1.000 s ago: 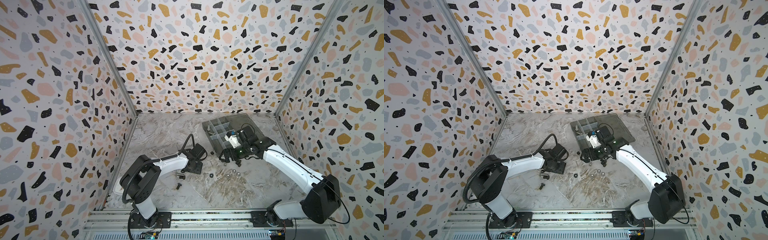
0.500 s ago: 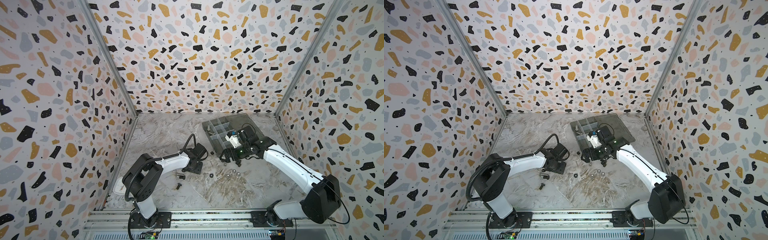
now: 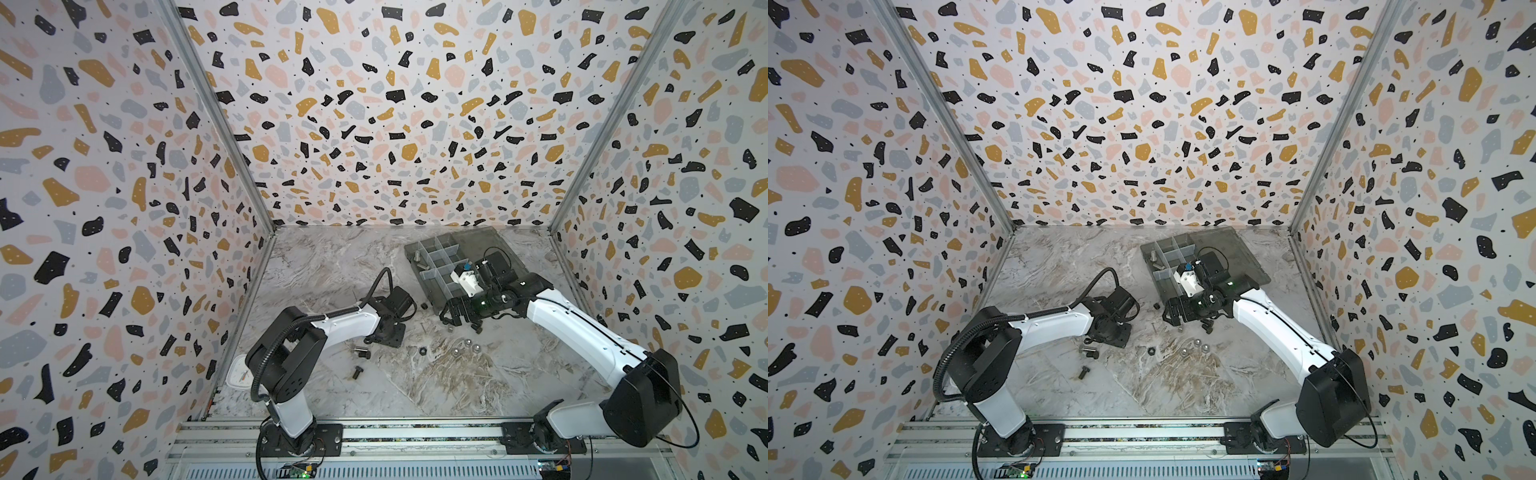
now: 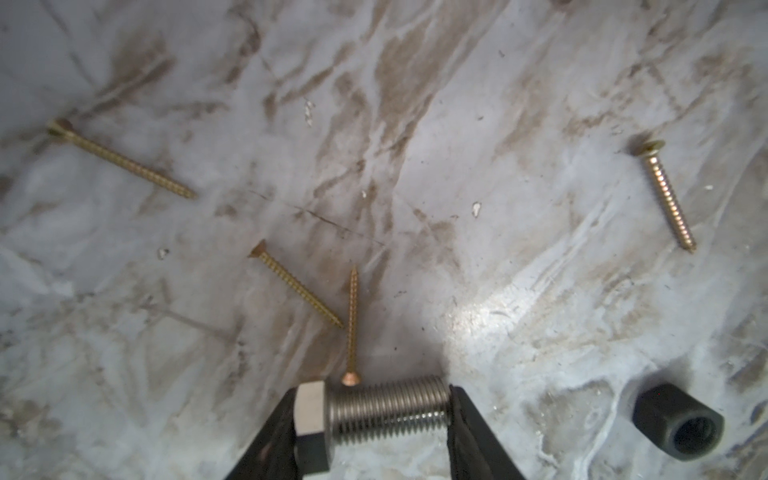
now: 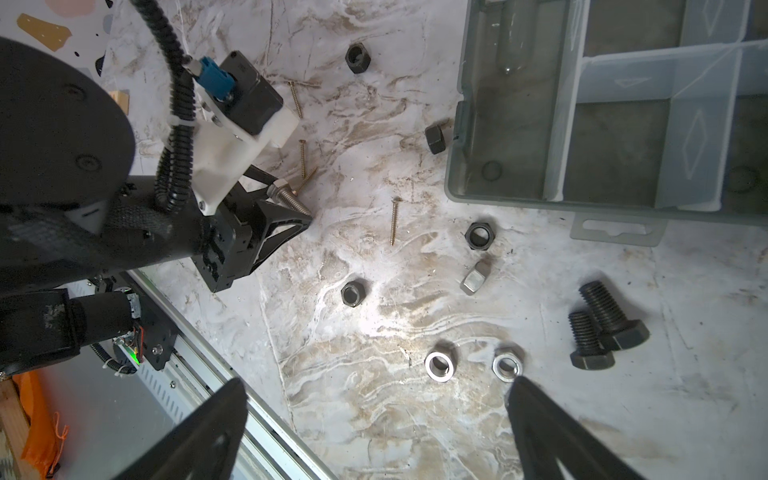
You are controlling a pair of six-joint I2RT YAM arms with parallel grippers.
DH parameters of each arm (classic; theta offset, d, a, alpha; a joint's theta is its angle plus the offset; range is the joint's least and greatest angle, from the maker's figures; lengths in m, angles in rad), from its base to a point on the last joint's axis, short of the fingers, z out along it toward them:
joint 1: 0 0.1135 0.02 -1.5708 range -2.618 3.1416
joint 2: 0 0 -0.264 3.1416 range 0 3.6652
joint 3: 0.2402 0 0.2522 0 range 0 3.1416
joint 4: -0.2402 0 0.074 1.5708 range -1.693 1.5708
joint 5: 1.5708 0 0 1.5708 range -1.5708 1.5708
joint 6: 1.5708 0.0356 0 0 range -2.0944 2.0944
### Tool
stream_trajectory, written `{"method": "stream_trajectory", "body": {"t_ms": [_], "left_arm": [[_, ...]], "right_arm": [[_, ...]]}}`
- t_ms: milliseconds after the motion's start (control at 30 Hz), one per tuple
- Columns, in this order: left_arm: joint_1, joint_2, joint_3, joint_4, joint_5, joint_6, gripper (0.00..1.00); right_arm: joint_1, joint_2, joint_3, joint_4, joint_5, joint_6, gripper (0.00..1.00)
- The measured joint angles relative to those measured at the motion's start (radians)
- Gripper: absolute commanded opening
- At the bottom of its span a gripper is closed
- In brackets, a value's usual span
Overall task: Sort the screws and nuts into containers
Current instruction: 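Carry the silver bolt with the left gripper into the organizer compartment and release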
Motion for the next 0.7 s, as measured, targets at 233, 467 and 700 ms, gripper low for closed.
{"method": "stream_trajectory", "body": {"t_ms": [233, 467, 700], "left_arm": [[0.0, 0.0, 0.031, -0.043, 0.003, 0.008, 0.27], [0.0, 0.018, 0.232, -0.12, -0.029, 0.031, 0.29], [0.024, 0.208, 0.576, -0.184, -0.08, 0.095, 0.29]], "right_arm": [[0.0, 0.0, 0.005, -0.01, 0.0, -0.001, 0.99], [-0.003, 0.0, 0.035, -0.018, 0.003, -0.002, 0.99], [-0.026, 0.0, 0.071, -0.026, 0.011, -0.005, 0.99]]}}
